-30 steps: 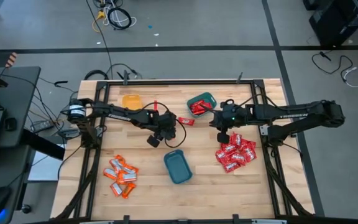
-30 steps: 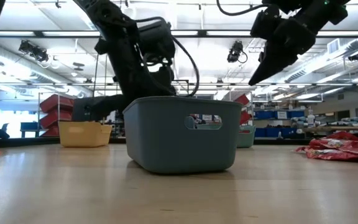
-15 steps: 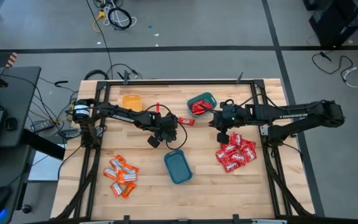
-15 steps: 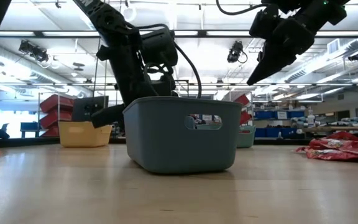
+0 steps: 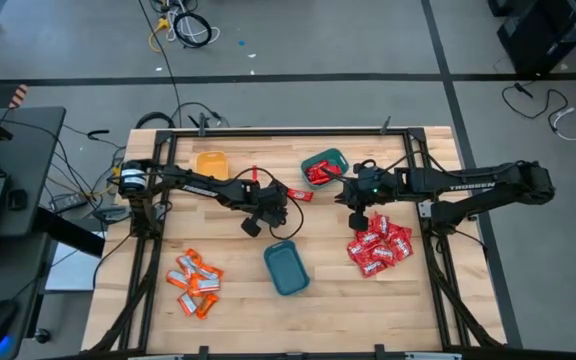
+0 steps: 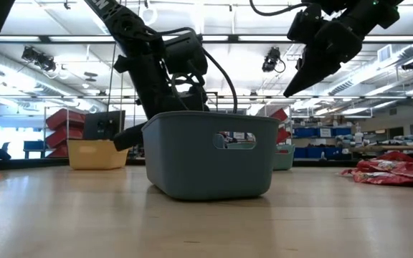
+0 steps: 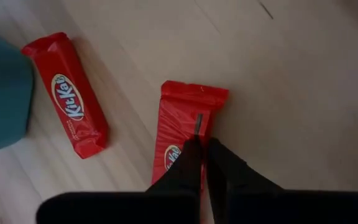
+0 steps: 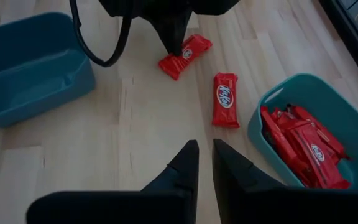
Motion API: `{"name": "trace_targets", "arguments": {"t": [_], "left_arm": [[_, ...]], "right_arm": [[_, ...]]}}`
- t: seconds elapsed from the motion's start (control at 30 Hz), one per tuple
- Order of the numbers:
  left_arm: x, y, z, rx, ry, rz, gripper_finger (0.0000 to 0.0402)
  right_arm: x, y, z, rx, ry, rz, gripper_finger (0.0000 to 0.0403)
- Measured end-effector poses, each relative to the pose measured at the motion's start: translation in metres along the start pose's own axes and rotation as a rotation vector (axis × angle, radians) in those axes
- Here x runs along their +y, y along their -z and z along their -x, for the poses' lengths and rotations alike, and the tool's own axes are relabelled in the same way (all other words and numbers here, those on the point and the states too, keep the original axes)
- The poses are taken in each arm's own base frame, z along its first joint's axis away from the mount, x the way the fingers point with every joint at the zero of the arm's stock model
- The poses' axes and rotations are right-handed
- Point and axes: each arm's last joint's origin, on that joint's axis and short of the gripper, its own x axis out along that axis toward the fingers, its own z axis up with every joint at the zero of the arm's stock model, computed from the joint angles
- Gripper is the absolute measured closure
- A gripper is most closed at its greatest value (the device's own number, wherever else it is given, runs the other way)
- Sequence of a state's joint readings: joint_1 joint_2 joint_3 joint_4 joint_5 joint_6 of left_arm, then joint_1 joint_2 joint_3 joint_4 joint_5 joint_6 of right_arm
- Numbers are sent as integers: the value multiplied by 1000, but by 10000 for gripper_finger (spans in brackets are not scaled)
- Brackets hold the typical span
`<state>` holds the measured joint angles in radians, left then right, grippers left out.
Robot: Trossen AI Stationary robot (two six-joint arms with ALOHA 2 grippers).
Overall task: Sort candy
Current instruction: Put the red chocolate bar into the green bin
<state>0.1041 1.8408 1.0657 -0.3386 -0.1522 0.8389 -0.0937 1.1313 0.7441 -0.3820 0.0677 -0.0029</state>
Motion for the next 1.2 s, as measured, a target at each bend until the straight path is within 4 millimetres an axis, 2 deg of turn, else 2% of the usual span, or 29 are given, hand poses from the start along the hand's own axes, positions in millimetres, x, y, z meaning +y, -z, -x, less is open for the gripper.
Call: {"name": "trace_targets", "arguments": {"t": [0.33,0.53,0.7,0.9,1.07,1.2], "left_arm": [[6,-5,6,5,7,50,401],[25,-19,21,-25,-23,77,401],[40,-27,34,-45,-43,131,401],[64,-32,48,-89,-110,245,401],[86,-24,51,-161,-163,392,401],[97,-18,52,-228,-171,486,401]], "right_arm": [[0,0,0,0,3,0,369],[-6,3,0,22,166,-63,369],[-27,7,1,44,376,-211,371],[-61,13,-1,70,507,-368,393],[-82,24,-17,158,537,-442,400],[-92,34,-35,235,511,-497,398]]}}
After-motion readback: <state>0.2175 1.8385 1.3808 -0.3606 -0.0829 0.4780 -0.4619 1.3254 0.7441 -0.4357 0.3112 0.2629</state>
